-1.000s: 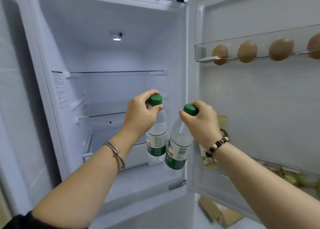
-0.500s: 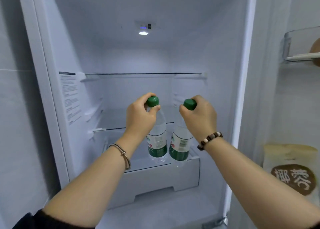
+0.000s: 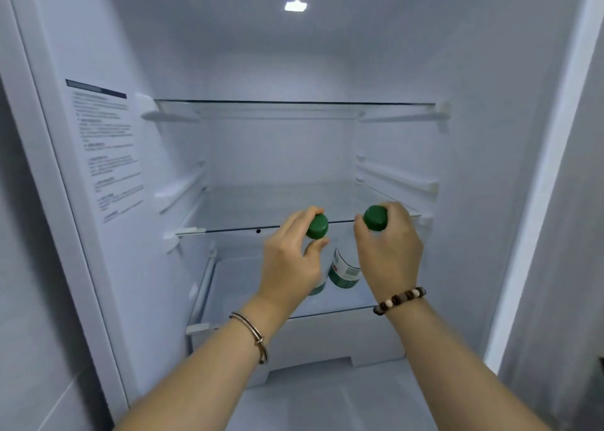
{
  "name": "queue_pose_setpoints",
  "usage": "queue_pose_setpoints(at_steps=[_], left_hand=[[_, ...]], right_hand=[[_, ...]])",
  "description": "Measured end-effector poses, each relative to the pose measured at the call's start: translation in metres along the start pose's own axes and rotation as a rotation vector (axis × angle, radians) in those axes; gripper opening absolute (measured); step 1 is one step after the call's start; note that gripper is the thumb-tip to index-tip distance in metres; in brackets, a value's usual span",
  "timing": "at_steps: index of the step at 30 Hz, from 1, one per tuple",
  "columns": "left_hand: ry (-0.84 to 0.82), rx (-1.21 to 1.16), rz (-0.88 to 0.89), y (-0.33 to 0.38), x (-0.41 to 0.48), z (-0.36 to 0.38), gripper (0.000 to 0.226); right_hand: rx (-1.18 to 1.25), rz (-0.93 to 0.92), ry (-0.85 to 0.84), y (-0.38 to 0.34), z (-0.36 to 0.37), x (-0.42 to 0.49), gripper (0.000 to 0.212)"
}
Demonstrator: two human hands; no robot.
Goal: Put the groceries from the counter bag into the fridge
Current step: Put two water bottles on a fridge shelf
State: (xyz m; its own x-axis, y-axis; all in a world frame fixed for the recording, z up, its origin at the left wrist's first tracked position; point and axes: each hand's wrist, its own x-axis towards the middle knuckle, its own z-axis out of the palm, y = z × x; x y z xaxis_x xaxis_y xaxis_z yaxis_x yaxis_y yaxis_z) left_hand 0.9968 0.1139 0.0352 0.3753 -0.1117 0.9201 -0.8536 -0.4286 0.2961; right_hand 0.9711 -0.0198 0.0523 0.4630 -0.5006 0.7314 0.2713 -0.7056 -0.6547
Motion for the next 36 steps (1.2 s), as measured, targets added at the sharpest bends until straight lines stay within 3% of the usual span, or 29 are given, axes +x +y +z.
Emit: queue_pose_setpoints(at_steps=[16, 24, 27, 32, 36], left_hand=[[-0.08, -0.097, 0.004, -0.024, 0.029, -0.005, 0.042], [-0.042, -0.155, -0.032, -0.024, 0.019, 0.007, 0.047], [-0.054, -0.227, -0.088, -0.026, 0.015, 0.011, 0.052], [-0.166, -0.26, -0.181, -0.03, 0.005, 0.014, 0.081], [-0.105, -0.224, -0.165, -0.03, 0.008, 0.012, 0.058]], right_hand=[[-0.075, -0.05, -0.151, -0.012, 0.018, 0.018, 0.019], [0.072, 0.04, -0.065, 0.0, 0.013, 0.011, 0.016], [0.226, 0.164, -0.176, 0.005, 0.011, 0.005, 0.016], [0.255, 0.288, -0.392, 0.024, 0.002, -0.004, 0.045], [0.214, 0.256, -0.457, 0.026, -0.005, -0.006, 0.04]])
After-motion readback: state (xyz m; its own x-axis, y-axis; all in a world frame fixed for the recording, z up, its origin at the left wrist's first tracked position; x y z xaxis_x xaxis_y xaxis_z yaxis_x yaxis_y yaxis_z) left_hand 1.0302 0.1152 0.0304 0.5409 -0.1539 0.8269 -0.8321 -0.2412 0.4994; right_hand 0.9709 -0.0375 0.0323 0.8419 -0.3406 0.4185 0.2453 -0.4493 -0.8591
